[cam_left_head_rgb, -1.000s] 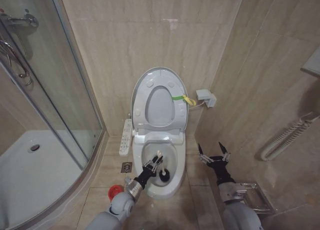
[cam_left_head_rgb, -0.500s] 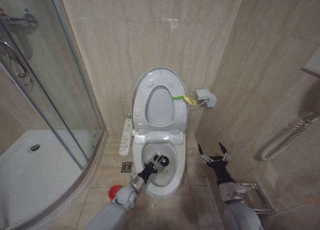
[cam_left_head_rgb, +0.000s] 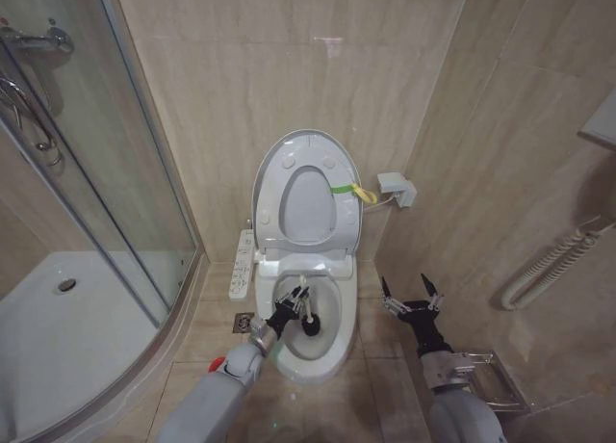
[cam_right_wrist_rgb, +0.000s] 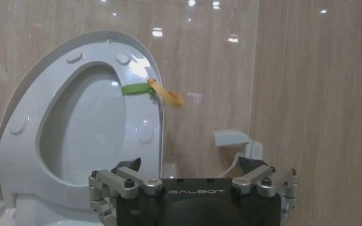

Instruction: Open the toilet lid, clean the toilet bowl with a toilet brush, close the toilet lid, and flush.

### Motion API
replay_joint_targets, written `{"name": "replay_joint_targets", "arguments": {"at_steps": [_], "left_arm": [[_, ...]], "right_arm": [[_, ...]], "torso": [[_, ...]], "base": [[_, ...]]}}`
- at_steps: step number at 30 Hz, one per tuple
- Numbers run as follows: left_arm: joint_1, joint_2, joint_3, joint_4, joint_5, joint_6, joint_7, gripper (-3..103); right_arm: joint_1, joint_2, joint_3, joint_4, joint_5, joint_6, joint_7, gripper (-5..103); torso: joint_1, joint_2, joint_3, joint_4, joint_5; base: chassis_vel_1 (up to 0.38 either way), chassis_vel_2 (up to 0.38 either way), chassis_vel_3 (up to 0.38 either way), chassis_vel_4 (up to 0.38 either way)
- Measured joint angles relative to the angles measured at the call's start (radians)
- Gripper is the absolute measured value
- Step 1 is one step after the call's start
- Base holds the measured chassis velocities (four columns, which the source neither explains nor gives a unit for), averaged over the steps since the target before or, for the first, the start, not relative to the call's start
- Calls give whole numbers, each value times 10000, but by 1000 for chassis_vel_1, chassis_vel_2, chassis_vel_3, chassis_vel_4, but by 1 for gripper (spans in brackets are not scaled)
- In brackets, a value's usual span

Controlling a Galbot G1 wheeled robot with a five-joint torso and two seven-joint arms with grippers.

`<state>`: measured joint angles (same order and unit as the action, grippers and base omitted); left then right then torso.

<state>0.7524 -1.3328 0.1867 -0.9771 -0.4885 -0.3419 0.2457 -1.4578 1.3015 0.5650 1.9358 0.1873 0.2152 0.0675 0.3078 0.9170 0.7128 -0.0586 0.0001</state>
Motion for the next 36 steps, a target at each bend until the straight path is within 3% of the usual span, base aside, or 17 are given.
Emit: {"name": "replay_joint_targets", "arguments": {"at_steps": [6, 10, 14, 22, 36], "left_arm": [[-5, -200, 78, 619, 436, -213, 154, 19], [121, -183, 33, 159, 438, -208, 62, 19], [305, 187, 188, -1558, 107, 121, -386, 19], [665, 536, 69, -3305, -649, 690, -967, 17], [947, 228, -435, -1757, -1024, 453, -268, 17]], "right_arm": [[1, 0, 0, 0, 0, 0, 0, 100], [3, 0, 0, 0, 0, 0, -1, 100], [2, 0, 0, 0, 0, 0, 0, 100], [3, 0, 0, 1, 0, 0, -1, 100], [2, 0, 0, 0, 0, 0, 0, 100]], "torso": [[2, 0, 0, -3, 1], [2, -1, 0, -3, 0], [3, -1, 1, -9, -4], [2, -1, 0, -7, -2], [-1, 2, -4, -4, 1]], "base": [[0, 0, 0, 0], [0, 0, 0, 0], [0, 0, 0, 0], [0, 0, 0, 0], [0, 0, 0, 0]]}}
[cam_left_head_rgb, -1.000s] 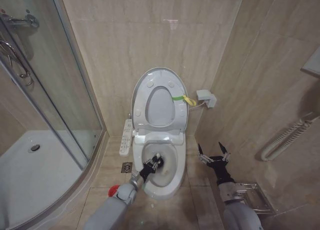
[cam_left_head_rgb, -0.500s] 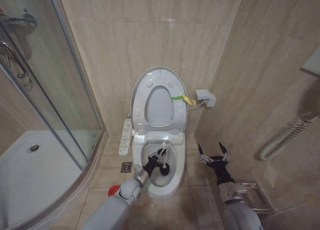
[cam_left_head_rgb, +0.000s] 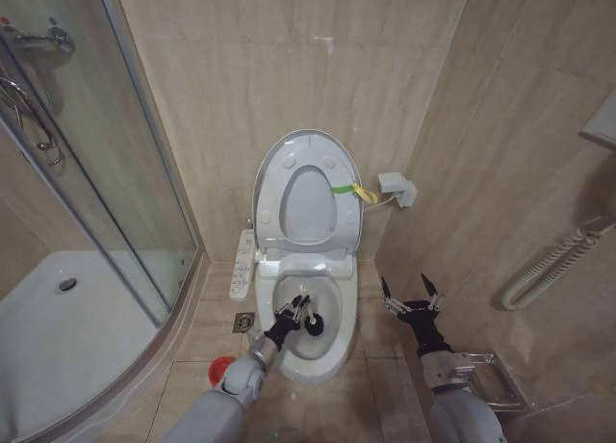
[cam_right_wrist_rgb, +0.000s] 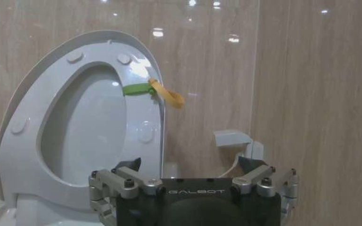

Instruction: Open the toilet lid, clean the toilet bowl with a toilet brush, close the toilet lid, and flush.

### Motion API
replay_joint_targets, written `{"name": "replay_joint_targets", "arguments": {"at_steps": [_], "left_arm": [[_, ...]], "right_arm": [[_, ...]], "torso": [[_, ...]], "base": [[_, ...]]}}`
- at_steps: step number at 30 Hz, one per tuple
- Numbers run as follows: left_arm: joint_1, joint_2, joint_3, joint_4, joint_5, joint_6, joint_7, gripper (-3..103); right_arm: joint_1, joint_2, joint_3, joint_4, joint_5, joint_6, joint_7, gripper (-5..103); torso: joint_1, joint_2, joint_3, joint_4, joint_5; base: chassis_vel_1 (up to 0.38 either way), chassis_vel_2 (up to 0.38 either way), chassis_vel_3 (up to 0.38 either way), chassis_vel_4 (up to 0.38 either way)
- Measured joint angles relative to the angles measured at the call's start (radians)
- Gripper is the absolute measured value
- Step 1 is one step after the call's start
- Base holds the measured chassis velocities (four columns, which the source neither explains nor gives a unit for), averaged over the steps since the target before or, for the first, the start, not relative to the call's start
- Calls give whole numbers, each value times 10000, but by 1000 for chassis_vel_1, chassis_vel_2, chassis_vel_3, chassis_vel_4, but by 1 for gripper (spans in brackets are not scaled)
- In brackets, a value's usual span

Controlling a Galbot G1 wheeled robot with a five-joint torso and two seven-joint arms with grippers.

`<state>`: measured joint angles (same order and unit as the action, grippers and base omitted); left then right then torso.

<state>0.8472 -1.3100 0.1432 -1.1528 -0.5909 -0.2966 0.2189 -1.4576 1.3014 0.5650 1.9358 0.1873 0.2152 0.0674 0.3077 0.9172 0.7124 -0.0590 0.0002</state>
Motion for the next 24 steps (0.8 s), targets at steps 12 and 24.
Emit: {"name": "replay_joint_targets", "arguments": {"at_steps": [12, 24], "left_arm": [[116, 304, -45, -1924, -790, 681, -536, 17], [262, 27, -2, 76, 23, -11, 136, 17]], "right_arm": [[0, 0, -1, 0, 0, 0, 0, 100], [0, 1, 0, 0, 0, 0, -1, 100]], "torso": [[3, -2, 3, -4, -3], [-1, 0, -1, 1, 1]], "base": [[0, 0, 0, 0], [0, 0, 0, 0]]}}
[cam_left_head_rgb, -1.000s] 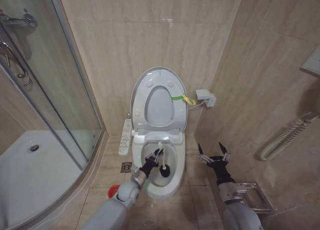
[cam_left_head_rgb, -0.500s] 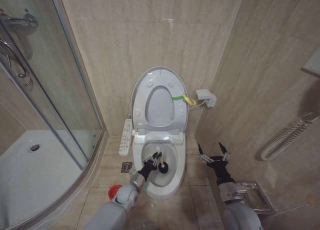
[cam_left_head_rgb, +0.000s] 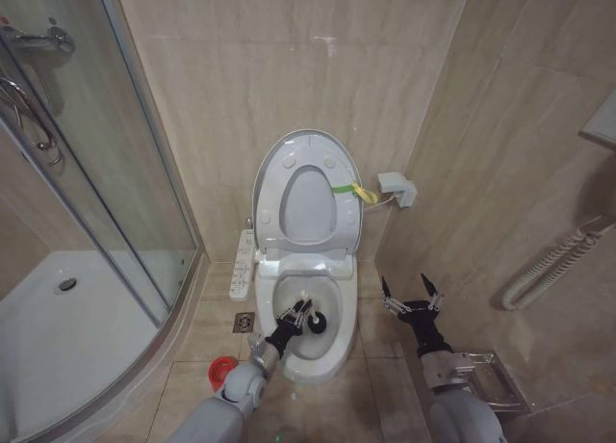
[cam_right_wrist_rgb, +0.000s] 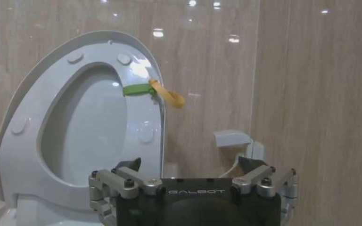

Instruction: Open the toilet lid, clean the toilet bowl with a toilet brush, close the toilet lid, and flush.

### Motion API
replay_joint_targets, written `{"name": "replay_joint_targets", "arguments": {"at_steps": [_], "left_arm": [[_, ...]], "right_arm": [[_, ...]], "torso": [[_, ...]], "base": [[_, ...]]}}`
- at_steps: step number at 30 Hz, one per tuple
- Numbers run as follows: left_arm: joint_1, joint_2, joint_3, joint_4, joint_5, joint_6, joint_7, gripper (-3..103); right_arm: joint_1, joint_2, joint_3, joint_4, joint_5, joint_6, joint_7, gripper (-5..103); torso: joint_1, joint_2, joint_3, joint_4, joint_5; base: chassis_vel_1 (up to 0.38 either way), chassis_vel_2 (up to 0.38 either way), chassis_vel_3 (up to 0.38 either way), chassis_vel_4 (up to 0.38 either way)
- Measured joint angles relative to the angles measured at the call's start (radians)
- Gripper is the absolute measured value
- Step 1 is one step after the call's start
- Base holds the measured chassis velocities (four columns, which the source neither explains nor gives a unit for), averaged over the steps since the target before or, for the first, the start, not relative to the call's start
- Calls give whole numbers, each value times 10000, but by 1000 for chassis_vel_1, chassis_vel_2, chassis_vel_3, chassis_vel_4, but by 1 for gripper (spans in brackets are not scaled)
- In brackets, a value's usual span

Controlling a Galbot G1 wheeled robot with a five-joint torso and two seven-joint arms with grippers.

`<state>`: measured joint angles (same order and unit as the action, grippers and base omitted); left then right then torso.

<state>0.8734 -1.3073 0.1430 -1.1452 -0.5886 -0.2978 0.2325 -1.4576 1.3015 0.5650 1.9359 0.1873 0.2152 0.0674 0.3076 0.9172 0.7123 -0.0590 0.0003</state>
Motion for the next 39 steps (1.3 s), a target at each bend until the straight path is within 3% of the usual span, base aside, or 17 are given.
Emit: {"name": "replay_joint_targets", "arguments": {"at_steps": [5, 9, 13, 24, 39], "left_arm": [[29, 33, -69, -174, -63, 26, -47, 18], [78, 275, 73, -1566, -427, 420, -357, 18], [83, 353, 147, -2237, -691, 639, -588, 18], [95, 18, 16, -411, -246, 106, 18, 18], [155, 241, 24, -1947, -999, 346, -21, 18]], "right_arm": [[0, 0, 0, 0, 0, 0, 0, 100], [1, -1, 0, 0, 0, 0, 1, 100], [0, 0, 0, 0, 0, 0, 0, 100], [1, 0, 0, 0, 0, 0, 0, 100], [0, 0, 0, 0, 0, 0, 0, 100]], "torso": [[2, -3, 4, 0, -4], [4, -4, 5, -5, -5], [4, -3, 4, -5, -3], [2, -2, 2, 0, 0], [3, -2, 4, -5, -4]], "base": [[0, 0, 0, 0], [0, 0, 0, 0], [0, 0, 0, 0], [0, 0, 0, 0], [0, 0, 0, 0]]}}
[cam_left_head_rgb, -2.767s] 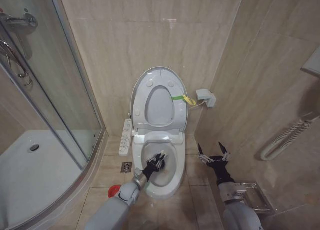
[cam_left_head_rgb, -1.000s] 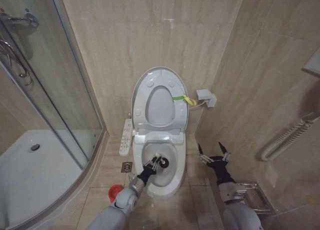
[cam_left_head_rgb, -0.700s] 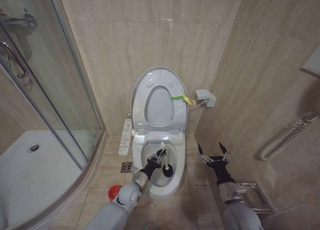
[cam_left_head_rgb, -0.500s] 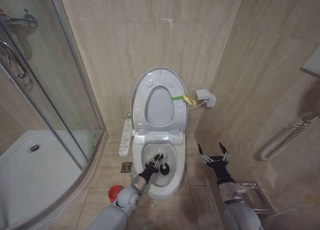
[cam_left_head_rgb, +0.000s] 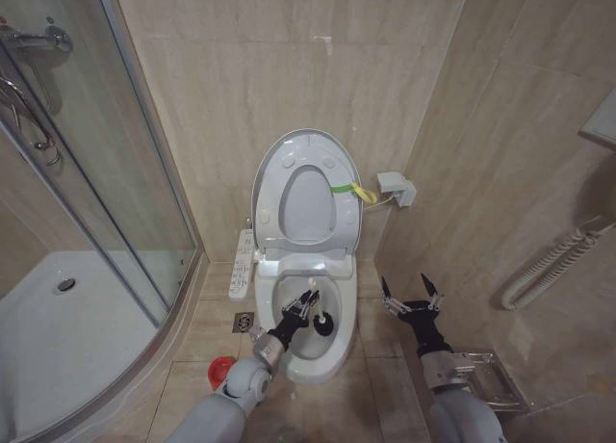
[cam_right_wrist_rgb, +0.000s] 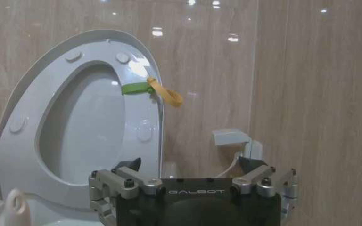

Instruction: Open the toilet lid, clean the toilet bowl with a toilet brush, close the toilet lid, and flush.

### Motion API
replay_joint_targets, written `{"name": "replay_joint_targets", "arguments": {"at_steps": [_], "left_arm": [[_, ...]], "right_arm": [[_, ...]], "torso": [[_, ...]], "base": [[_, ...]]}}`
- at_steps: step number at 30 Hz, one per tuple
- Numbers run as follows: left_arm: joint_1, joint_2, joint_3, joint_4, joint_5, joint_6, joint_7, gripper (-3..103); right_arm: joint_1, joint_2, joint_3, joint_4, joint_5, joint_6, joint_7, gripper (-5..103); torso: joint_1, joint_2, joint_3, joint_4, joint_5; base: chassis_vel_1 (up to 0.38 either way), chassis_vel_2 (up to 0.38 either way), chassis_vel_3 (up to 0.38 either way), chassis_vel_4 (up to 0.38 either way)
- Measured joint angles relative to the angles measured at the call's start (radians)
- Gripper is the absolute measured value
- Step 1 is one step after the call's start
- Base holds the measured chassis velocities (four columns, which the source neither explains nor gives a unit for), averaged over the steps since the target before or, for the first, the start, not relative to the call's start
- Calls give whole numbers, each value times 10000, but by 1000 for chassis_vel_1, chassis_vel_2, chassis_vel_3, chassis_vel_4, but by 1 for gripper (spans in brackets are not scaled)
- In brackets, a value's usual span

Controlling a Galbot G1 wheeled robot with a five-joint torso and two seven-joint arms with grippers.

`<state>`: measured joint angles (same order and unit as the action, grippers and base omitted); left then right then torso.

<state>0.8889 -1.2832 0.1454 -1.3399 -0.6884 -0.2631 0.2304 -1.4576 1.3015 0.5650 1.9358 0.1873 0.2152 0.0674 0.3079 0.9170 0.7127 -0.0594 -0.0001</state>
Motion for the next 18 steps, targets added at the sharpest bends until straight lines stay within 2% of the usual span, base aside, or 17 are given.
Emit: {"name": "replay_joint_targets", "arguments": {"at_steps": [10, 13, 18], "left_arm": [[-388, -424, 259, 2286, 551, -456, 652, 18], [-430, -462, 293, 2317, 574, -443, 630, 18], [-331, -373, 334, 1455, 441, -254, 397, 19]], "right_arm": [[-1, 0, 0, 0, 0, 0, 0, 100], [-1, 0, 0, 0, 0, 0, -1, 100], [0, 0, 0, 0, 0, 0, 0, 100]], "torso": [[-3, 3, -4, 4, 3], [-1, 0, 0, 6, 3], [1, -1, 0, 1, 1]], "base": [[0, 0, 0, 0], [0, 0, 0, 0], [0, 0, 0, 0]]}}
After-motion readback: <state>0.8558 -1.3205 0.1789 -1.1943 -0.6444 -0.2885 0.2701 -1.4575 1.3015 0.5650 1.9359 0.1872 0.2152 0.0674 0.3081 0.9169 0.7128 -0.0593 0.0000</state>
